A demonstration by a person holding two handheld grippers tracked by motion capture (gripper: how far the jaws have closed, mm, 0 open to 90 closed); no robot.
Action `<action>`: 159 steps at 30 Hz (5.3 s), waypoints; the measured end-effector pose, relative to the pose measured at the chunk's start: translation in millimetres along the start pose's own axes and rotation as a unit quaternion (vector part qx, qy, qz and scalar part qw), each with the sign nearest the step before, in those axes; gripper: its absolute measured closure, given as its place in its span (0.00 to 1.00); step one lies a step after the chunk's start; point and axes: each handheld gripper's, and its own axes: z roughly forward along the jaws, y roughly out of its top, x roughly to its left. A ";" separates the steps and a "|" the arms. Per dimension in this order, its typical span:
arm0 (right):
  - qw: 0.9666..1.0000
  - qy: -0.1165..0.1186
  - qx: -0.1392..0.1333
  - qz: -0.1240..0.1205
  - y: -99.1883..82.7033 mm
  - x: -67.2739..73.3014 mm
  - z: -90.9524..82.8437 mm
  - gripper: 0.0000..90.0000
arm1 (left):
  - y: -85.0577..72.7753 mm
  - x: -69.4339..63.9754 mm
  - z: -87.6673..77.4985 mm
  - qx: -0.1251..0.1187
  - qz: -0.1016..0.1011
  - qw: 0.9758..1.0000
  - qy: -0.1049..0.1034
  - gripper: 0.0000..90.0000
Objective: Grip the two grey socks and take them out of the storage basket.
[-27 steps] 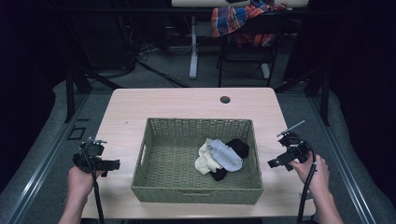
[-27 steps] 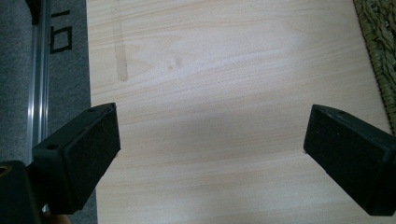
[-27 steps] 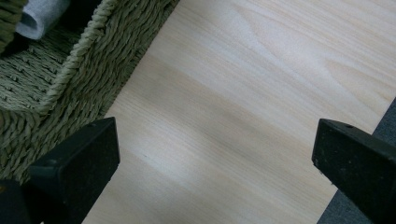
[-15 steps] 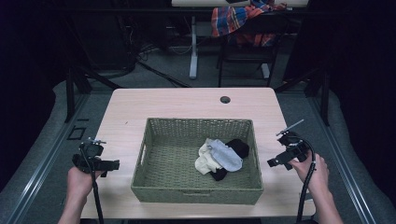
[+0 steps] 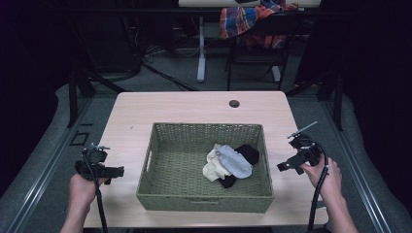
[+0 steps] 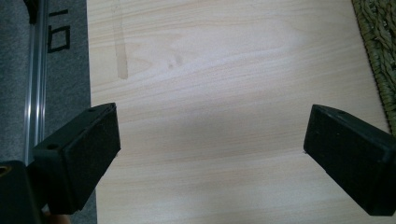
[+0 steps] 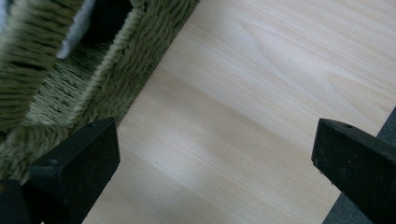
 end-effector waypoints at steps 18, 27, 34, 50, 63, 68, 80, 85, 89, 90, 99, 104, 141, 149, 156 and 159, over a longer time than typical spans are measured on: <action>1.000 -0.005 -0.007 -0.026 31.9 9.3 -39.2 0.01 | -0.8 0.9 0.0 -0.002 -0.001 1.000 0.003 0.04; 0.999 0.005 0.001 -0.055 55.9 25.6 -54.6 0.01 | -0.8 0.8 -0.1 -0.004 -0.001 1.000 0.004 0.04; 0.997 0.013 -0.002 -0.079 74.2 48.3 -61.0 0.01 | -0.8 1.1 0.2 -0.003 -0.002 1.000 0.004 0.04; 0.989 0.043 0.000 -0.145 116.7 105.8 -38.7 0.00 | -1.0 1.7 0.7 -0.004 -0.004 1.000 0.003 0.04; 0.980 0.028 0.054 -0.189 135.0 136.3 0.9 0.18 | -0.7 1.1 0.3 -0.003 -0.001 1.000 0.001 0.04; 0.977 0.009 0.066 -0.202 130.2 145.4 21.1 0.28 | -0.6 1.4 0.1 -0.004 0.000 1.000 0.001 0.04; 0.967 -0.022 0.108 -0.230 127.5 148.6 53.4 0.63 | -0.6 1.2 0.1 -0.005 0.000 1.000 -0.003 0.04; 0.963 -0.029 0.126 -0.235 126.2 151.1 63.2 0.64 | -0.7 1.6 0.0 -0.006 -0.001 1.000 -0.004 0.04; 0.960 -0.036 0.135 -0.245 125.5 154.7 67.4 0.74 | -0.7 1.2 -0.1 -0.006 0.000 1.000 -0.004 0.04; 0.959 -0.042 0.135 -0.244 125.5 155.4 68.0 0.79 | -0.7 1.2 -0.3 -0.006 0.000 1.000 -0.005 0.04; 0.969 -0.014 0.118 -0.219 124.8 148.0 55.5 0.96 | -0.8 1.7 -0.5 -0.007 -0.002 1.000 -0.006 0.04; 0.972 -0.010 0.102 -0.211 126.1 146.0 40.7 0.96 | -0.8 1.9 -0.3 -0.007 -0.002 1.000 -0.007 0.04; 0.979 -0.015 0.066 -0.194 131.9 138.5 -23.8 0.96 | -0.8 0.2 -1.0 -0.008 -0.002 1.000 -0.005 0.04; 0.979 -0.016 0.056 -0.194 137.6 140.8 -34.3 0.96 | -0.9 0.4 -1.1 -0.009 -0.002 1.000 -0.005 0.04; 0.978 -0.022 0.062 -0.199 141.9 139.3 -40.3 0.96 | -1.0 1.0 -1.3 -0.008 -0.001 1.000 -0.006 0.04; 0.980 -0.023 0.055 -0.191 141.2 135.1 -45.6 0.95 | -1.0 1.1 -1.1 -0.008 -0.001 1.000 -0.006 0.04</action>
